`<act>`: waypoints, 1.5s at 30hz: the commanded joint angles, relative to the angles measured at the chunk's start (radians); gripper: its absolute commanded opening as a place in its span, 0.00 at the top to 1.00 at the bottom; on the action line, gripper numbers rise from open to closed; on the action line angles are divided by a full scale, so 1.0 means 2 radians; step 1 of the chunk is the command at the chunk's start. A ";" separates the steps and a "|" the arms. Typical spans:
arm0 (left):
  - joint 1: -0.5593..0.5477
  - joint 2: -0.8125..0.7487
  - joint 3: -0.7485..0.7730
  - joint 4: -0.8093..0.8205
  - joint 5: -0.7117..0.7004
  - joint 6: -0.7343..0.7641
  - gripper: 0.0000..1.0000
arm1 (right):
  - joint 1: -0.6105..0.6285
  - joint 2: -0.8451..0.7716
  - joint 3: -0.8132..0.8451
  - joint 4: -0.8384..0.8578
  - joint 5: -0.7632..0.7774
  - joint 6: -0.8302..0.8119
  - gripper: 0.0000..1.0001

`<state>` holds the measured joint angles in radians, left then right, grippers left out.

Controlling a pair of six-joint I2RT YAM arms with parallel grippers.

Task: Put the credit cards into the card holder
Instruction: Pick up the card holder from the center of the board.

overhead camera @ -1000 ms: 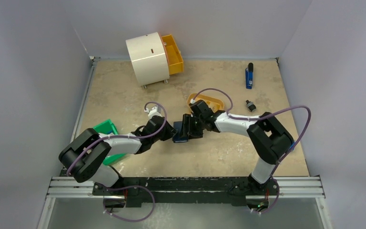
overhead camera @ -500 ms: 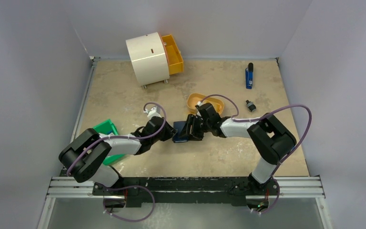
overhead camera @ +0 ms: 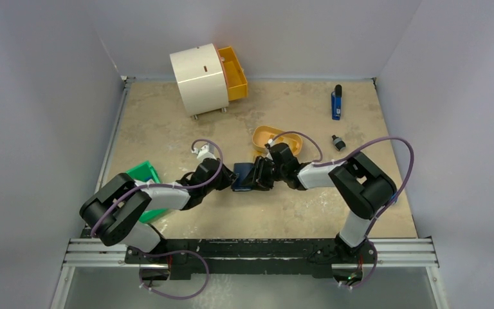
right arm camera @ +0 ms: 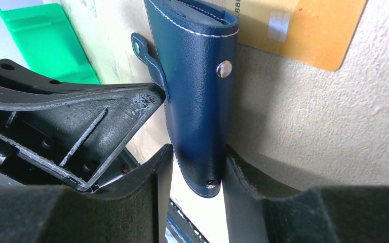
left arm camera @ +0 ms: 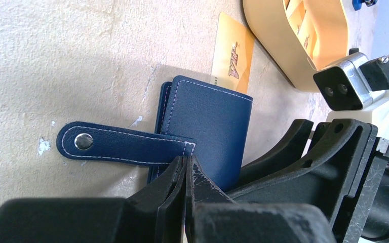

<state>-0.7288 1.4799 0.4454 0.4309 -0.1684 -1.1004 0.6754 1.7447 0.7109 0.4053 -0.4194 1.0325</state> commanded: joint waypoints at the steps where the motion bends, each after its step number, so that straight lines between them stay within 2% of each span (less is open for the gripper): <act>1: -0.001 0.018 -0.019 -0.040 -0.010 0.003 0.99 | 0.000 0.006 -0.004 0.063 -0.006 0.014 0.59; 7: 0.000 0.021 -0.026 -0.032 -0.006 -0.001 0.99 | 0.000 0.010 -0.004 0.089 -0.005 0.024 0.59; 11: 0.000 0.021 -0.029 -0.030 -0.003 -0.002 0.99 | 0.000 0.017 -0.006 0.119 -0.012 0.033 0.53; 13: 0.000 0.021 -0.032 -0.028 -0.003 -0.003 0.99 | 0.000 0.022 -0.007 0.132 -0.014 0.038 0.55; 18: 0.000 0.022 -0.035 -0.025 -0.001 -0.004 0.99 | 0.000 0.035 0.000 0.145 -0.024 0.039 0.72; 24: 0.000 0.021 -0.036 -0.023 0.001 -0.005 1.00 | 0.000 0.035 0.002 0.154 -0.026 0.029 1.00; 25: 0.000 0.016 -0.035 -0.028 0.002 -0.006 1.00 | 0.001 0.028 0.007 0.143 -0.019 0.018 1.00; 30: 0.000 -0.076 -0.002 -0.126 -0.033 0.008 0.98 | 0.007 -0.032 0.021 0.026 0.015 -0.069 1.00; 36: 0.000 -0.237 0.103 -0.308 -0.100 0.044 0.77 | 0.009 -0.131 0.073 -0.154 0.068 -0.184 1.00; 40: 0.000 -0.307 0.191 -0.402 -0.154 0.084 0.64 | 0.025 -0.192 0.157 -0.304 0.160 -0.280 1.00; 43: 0.000 -0.340 0.246 -0.418 -0.179 0.116 0.47 | 0.056 -0.213 0.234 -0.384 0.265 -0.368 1.00; 45: 0.001 -0.352 0.280 -0.410 -0.176 0.135 0.40 | 0.083 -0.224 0.276 -0.411 0.356 -0.429 1.00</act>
<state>-0.7231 0.8219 0.8860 -0.3027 -0.4423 -0.9459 0.7551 1.3643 1.0924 -0.2005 -0.0593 0.4820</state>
